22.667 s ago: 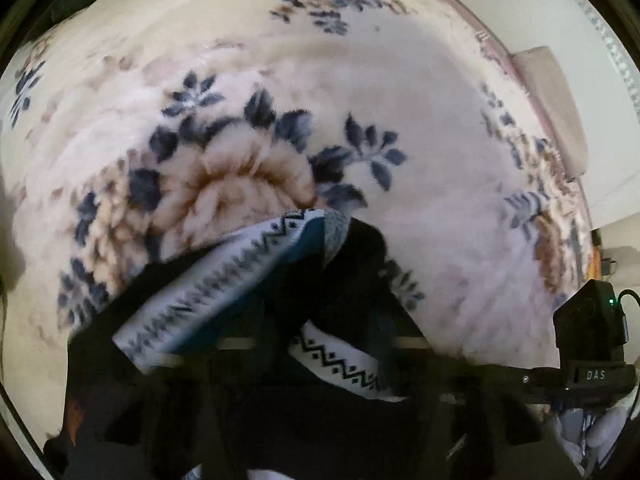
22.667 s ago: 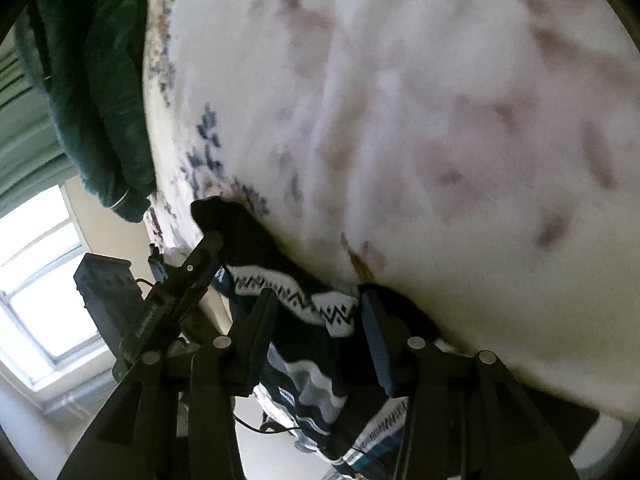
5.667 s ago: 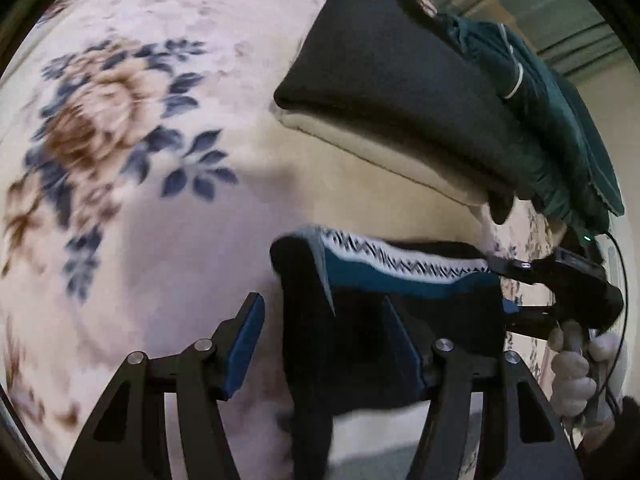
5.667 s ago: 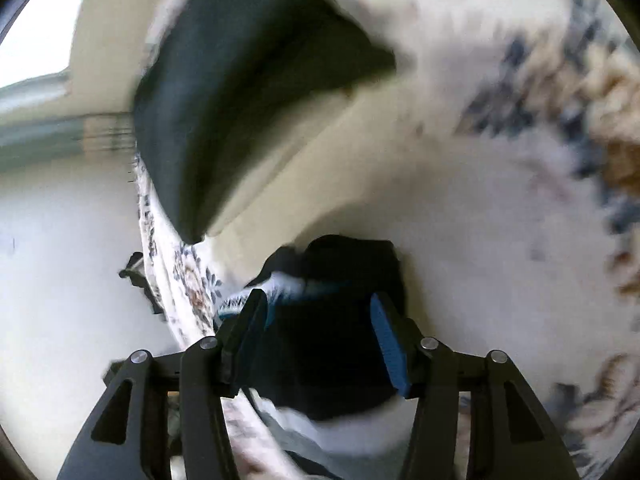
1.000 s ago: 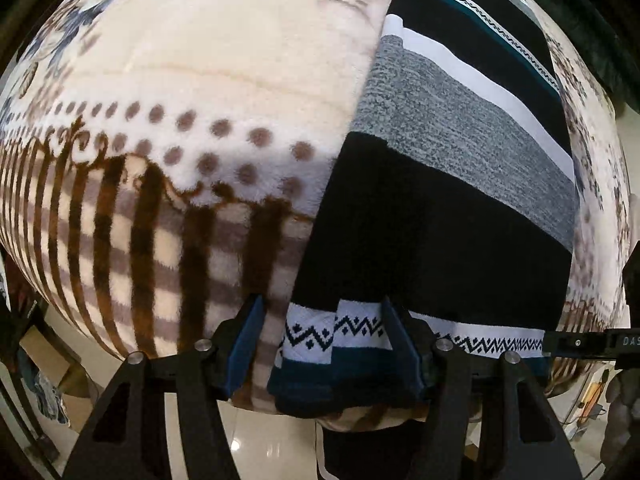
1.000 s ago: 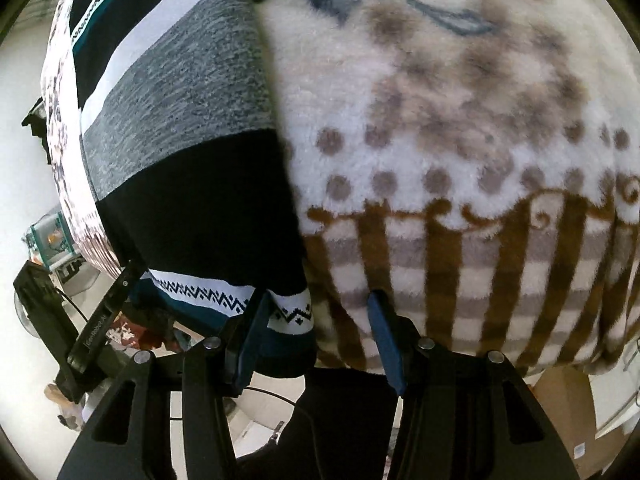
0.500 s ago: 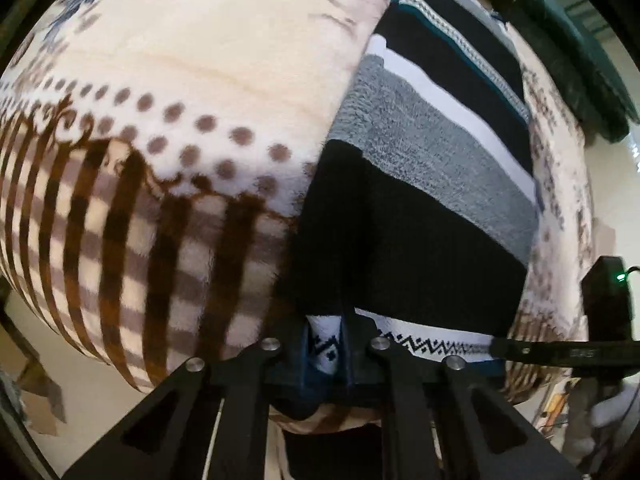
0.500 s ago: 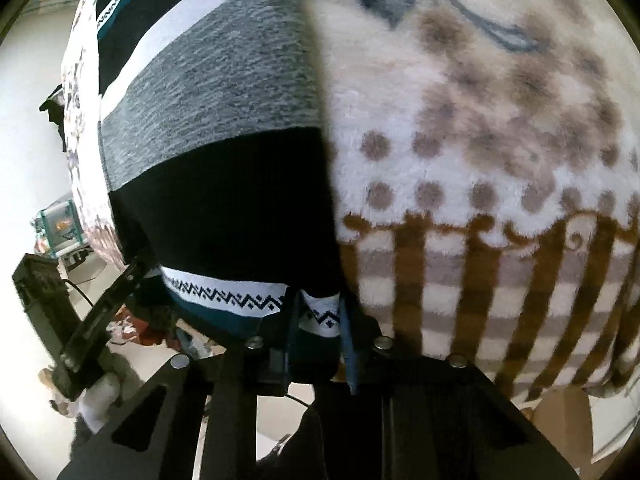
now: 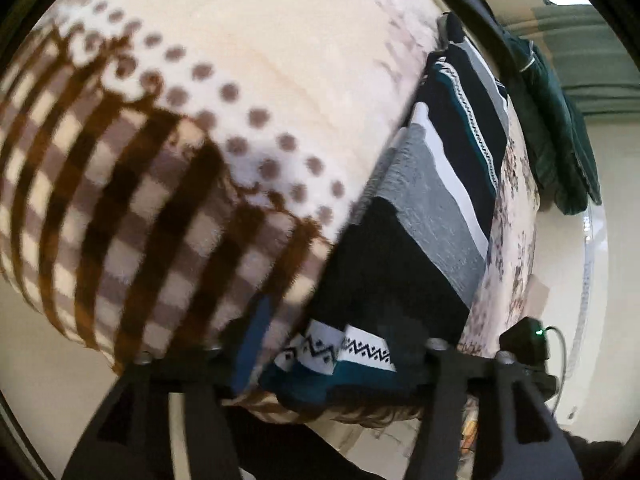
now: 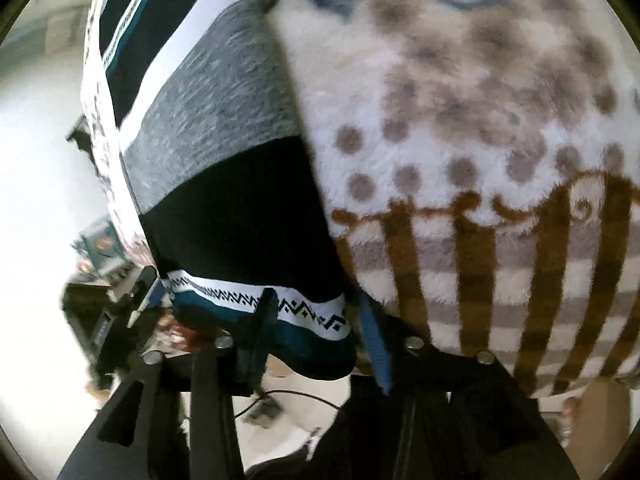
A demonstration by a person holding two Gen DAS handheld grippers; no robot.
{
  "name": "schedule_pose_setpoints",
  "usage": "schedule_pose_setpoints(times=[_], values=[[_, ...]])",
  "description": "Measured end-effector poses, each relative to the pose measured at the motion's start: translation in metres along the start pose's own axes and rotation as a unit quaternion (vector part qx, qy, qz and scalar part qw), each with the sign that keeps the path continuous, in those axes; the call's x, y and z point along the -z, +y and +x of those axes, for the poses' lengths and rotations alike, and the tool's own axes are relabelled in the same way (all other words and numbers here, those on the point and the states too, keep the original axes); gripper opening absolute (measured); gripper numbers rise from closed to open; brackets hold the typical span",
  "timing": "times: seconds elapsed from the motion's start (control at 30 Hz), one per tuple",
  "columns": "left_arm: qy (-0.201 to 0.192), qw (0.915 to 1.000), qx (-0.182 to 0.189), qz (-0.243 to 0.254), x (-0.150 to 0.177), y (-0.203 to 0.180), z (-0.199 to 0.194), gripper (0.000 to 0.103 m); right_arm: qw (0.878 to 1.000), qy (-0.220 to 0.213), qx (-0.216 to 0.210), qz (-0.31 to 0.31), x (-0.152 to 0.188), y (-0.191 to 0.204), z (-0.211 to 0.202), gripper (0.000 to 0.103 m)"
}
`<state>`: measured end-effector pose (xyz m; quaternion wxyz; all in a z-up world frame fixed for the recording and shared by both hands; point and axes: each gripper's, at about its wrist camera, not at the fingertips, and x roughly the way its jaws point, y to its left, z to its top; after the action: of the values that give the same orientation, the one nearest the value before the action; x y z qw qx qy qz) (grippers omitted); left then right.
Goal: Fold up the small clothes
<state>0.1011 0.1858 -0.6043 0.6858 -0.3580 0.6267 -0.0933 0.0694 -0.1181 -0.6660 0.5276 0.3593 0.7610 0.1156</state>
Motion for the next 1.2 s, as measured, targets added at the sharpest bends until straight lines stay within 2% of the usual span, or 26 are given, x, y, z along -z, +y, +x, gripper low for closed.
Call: schedule_pose_setpoints(times=[0.13, 0.23, 0.27, 0.3, 0.33, 0.4, 0.43, 0.47, 0.57, 0.73, 0.93, 1.03, 1.2], values=[[0.060, 0.9980, 0.011, 0.018, 0.000, 0.000, 0.032, 0.058, 0.998, 0.017, -0.043, 0.034, -0.005, -0.012, 0.020, 0.046], [0.062, 0.9967, 0.003, 0.051, 0.001, -0.016, 0.037, 0.058, 0.995, 0.014, -0.081, 0.055, -0.009, -0.017, 0.033, 0.053], [0.065, 0.9960, 0.002, 0.062, 0.003, -0.022, 0.037, 0.053, 0.994, 0.014, -0.089, 0.060, -0.009, -0.017, 0.036, 0.055], [0.068, 0.9952, 0.002, 0.070, 0.004, -0.027, 0.038, 0.040, 0.994, 0.013, -0.094, 0.062, -0.006, -0.016, 0.039, 0.055], [0.076, 0.9940, -0.006, 0.078, 0.006, -0.031, 0.040, 0.010, 0.993, 0.011, -0.097, 0.060, -0.006, -0.014, 0.040, 0.054], [0.075, 0.9937, -0.013, 0.082, 0.008, -0.035, 0.038, 0.010, 0.995, 0.004, -0.093, 0.047, -0.004, -0.008, 0.039, 0.039], [0.073, 0.9940, -0.016, 0.080, 0.007, -0.036, 0.036, 0.010, 0.995, 0.002, -0.090, 0.042, -0.002, -0.006, 0.039, 0.023], [0.069, 0.9946, -0.015, 0.076, 0.007, -0.037, 0.031, 0.010, 0.995, 0.000, -0.088, 0.041, 0.000, -0.005, 0.038, 0.018], [0.059, 0.9960, -0.001, 0.068, 0.008, -0.041, 0.013, 0.009, 0.994, -0.008, -0.102, 0.040, 0.009, 0.001, 0.032, 0.011], [0.028, 0.9973, 0.038, 0.056, 0.000, -0.066, -0.025, 0.009, 0.989, -0.021, -0.144, 0.015, 0.016, 0.029, 0.009, 0.010], [-0.017, 0.9948, 0.076, 0.065, -0.047, -0.119, -0.050, 0.009, 0.976, -0.076, -0.202, -0.003, -0.006, 0.077, -0.047, 0.009], [-0.035, 0.9912, 0.096, 0.085, -0.094, -0.157, -0.046, 0.009, 0.968, -0.108, -0.227, 0.008, -0.036, 0.099, -0.081, 0.009], [-0.054, 0.9862, 0.113, 0.109, -0.173, -0.205, -0.028, 0.009, 0.958, -0.163, -0.235, 0.005, -0.109, 0.128, -0.134, 0.009]])
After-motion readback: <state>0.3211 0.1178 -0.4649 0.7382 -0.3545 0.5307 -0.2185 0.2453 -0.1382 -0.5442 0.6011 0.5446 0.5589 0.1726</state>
